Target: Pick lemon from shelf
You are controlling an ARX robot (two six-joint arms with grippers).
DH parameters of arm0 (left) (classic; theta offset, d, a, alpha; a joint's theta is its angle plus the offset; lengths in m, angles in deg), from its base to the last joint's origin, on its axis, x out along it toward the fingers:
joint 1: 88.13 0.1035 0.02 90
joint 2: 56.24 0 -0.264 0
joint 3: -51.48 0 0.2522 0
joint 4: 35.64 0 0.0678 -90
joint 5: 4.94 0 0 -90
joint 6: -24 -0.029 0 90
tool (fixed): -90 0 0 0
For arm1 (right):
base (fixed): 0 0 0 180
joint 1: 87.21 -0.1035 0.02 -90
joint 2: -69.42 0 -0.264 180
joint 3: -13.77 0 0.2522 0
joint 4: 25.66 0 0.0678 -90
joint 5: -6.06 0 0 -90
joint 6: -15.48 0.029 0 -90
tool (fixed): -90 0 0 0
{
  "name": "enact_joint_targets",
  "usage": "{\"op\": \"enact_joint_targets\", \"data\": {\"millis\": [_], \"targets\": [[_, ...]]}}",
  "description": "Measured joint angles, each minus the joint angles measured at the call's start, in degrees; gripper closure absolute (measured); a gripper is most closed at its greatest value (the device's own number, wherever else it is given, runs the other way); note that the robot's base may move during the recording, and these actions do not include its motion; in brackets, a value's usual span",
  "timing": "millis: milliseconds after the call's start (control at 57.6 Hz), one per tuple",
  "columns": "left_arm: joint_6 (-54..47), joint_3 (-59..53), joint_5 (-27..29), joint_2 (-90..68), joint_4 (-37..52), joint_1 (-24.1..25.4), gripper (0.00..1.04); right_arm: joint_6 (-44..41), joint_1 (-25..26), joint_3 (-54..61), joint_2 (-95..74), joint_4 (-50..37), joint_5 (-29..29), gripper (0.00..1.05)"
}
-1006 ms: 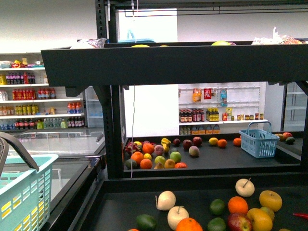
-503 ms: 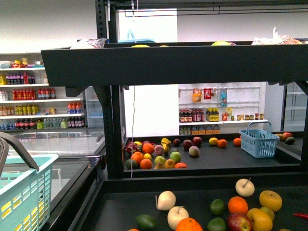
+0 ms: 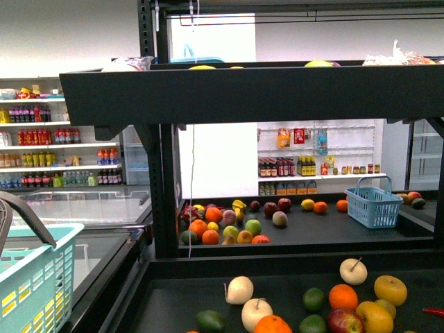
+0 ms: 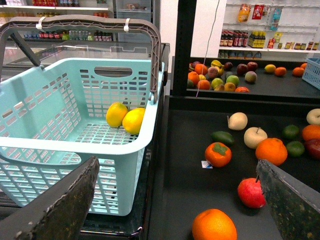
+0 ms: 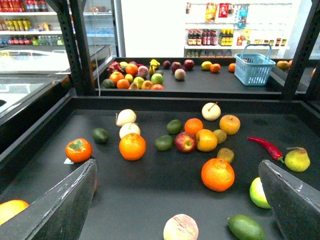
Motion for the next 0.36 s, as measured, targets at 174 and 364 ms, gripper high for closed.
{"op": "enact_joint_targets", "data": {"millis": [174,364], "targets": [[0.0,0.0,0.0,0.0,0.0,0.0,0.08,0.0,0.0,0.0,0.0,0.0,0.0,0.07],[0.0,0.0,0.0,0.0,0.0,0.0,0.08,0.0,0.0,0.0,0.0,0.0,0.0,0.07]]}}
